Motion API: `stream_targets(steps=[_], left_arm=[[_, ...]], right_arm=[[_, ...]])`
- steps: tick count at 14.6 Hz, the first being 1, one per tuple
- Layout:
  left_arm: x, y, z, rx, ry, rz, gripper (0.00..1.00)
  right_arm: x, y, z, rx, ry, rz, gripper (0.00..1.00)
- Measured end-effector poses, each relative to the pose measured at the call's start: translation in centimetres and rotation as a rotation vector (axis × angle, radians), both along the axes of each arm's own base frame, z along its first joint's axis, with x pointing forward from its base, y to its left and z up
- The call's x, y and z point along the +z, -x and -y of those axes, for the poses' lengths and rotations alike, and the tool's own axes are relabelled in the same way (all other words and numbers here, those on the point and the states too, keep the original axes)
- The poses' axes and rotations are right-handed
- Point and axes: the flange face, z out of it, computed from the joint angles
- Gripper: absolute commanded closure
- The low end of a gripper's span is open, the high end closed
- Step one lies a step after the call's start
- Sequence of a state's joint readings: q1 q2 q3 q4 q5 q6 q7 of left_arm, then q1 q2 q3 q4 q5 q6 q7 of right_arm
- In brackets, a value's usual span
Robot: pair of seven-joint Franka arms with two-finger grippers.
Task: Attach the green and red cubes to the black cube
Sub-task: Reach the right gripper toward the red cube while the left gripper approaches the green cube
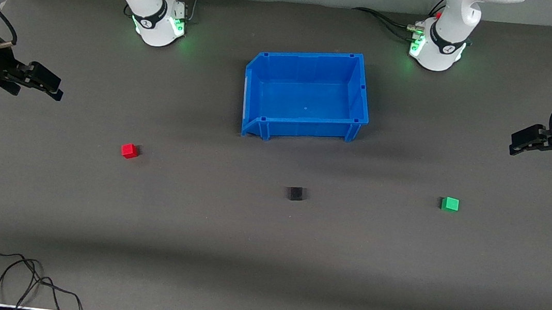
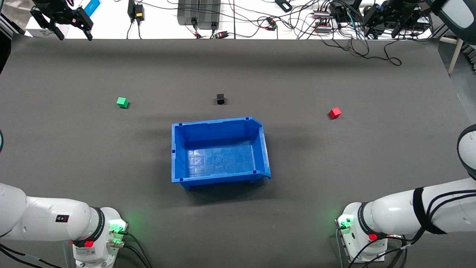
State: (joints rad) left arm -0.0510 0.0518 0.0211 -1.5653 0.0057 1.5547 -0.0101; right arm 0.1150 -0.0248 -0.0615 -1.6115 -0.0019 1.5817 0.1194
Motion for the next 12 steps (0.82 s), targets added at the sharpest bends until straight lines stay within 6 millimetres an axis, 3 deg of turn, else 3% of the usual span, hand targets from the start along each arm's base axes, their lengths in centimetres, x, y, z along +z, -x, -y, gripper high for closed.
stream_targets(steps=[6, 9, 12], left_arm=[[-0.4, -0.2, -0.3, 0.004, -0.001, -0.008, 0.00], [-0.4, -0.2, -0.2, 0.003, -0.001, -0.006, 0.00], [-0.5, -0.3, -0.3, 0.003, -0.001, -0.008, 0.00]], right_arm=[[-0.3, -0.1, 0.0, 0.000, 0.001, -0.006, 0.00], [-1.3, -0.3, -0.1, -0.020, 0.002, -0.023, 0.00], [-3.2, -0.9, -0.3, -0.166, -0.007, -0.037, 0.00]])
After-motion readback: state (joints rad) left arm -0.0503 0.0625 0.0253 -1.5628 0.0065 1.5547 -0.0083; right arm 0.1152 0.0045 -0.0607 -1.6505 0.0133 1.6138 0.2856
